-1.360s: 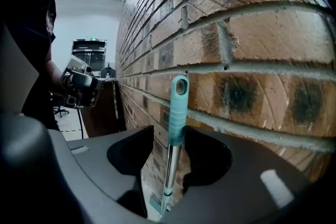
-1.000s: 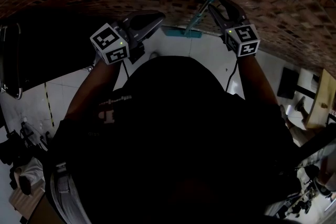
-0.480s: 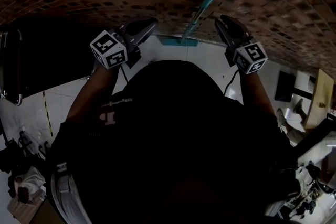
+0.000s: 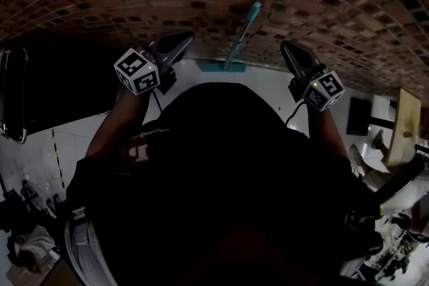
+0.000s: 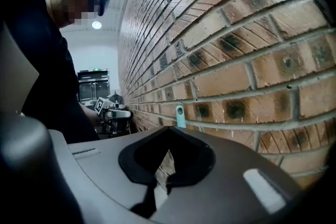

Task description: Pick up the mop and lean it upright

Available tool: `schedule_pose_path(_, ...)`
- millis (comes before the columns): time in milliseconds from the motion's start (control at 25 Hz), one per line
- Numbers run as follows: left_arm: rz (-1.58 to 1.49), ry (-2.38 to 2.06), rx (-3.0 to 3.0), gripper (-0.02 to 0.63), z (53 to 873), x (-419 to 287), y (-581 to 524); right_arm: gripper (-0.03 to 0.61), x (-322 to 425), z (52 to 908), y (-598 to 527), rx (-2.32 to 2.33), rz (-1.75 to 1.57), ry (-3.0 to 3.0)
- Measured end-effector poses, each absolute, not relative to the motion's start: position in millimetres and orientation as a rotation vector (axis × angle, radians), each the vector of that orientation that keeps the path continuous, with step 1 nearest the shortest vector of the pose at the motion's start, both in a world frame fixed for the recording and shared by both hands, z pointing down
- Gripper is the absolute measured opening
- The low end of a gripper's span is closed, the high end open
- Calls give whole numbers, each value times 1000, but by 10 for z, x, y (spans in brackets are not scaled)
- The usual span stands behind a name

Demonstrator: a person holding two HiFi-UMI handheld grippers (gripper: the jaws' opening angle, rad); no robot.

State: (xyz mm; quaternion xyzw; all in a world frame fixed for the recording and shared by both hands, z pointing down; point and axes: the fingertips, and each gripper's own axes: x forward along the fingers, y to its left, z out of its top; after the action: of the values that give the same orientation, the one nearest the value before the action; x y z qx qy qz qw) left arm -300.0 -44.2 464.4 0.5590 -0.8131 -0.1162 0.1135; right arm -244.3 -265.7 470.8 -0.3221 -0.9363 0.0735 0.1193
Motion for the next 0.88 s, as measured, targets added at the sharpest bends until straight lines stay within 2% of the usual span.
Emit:
schedule_pose_path(160, -342, -2383, 1662, 2, 4610, -2977, -518, 14, -2399, 4706, -2614, -972, 292, -2724)
schedule_pose_path(880, -340, -2390, 1668, 2, 4571, -2975, -550, 12, -2431, 4708, -2592, -989, 229, -2721)
